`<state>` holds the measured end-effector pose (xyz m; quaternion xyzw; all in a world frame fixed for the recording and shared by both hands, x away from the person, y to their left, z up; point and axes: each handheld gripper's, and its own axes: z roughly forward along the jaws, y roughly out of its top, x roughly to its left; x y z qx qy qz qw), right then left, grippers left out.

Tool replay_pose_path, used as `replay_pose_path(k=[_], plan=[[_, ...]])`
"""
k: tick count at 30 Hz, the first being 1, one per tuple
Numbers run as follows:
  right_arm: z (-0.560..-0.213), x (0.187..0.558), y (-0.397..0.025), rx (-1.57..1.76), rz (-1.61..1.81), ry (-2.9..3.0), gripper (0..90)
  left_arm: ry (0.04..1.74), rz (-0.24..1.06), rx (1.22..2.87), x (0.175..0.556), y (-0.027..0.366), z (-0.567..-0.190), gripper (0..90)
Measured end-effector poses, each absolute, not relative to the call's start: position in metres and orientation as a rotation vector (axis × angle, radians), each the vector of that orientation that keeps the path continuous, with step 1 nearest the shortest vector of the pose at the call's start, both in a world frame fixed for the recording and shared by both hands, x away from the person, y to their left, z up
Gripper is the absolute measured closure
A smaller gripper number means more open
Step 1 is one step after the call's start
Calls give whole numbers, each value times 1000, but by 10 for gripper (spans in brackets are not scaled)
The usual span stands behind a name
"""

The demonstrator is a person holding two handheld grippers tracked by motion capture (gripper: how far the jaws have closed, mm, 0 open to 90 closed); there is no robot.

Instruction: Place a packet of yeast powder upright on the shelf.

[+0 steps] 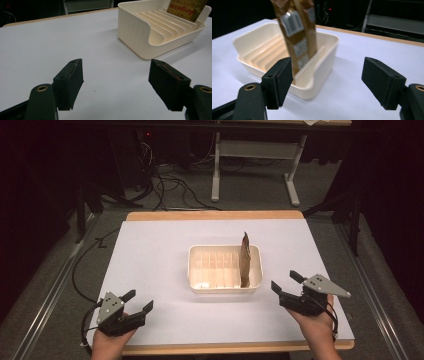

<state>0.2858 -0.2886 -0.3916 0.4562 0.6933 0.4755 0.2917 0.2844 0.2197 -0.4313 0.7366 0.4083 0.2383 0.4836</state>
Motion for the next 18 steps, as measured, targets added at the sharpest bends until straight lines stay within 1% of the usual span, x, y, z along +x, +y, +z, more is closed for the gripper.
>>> replay_pose_path(k=[2, 4, 7, 8, 18], plan=[[-399, 280, -300, 1229, 1251, 1830, 257, 994, 569, 1798, 285, 219, -432, 280], [-416, 273, -314, 1196, 1158, 1870, 263, 997, 575, 1801, 285, 219, -432, 279], [-421, 274, -319, 1198, 1121, 1893, 272, 990, 564, 1811, 285, 216, -433, 277], [-425, 278, -322, 1249, 1148, 1887, 277, 989, 561, 1817, 286, 215, -434, 272], [-427, 278, -308, 1242, 1183, 1920, 279, 976, 563, 1831, 284, 210, -434, 266]])
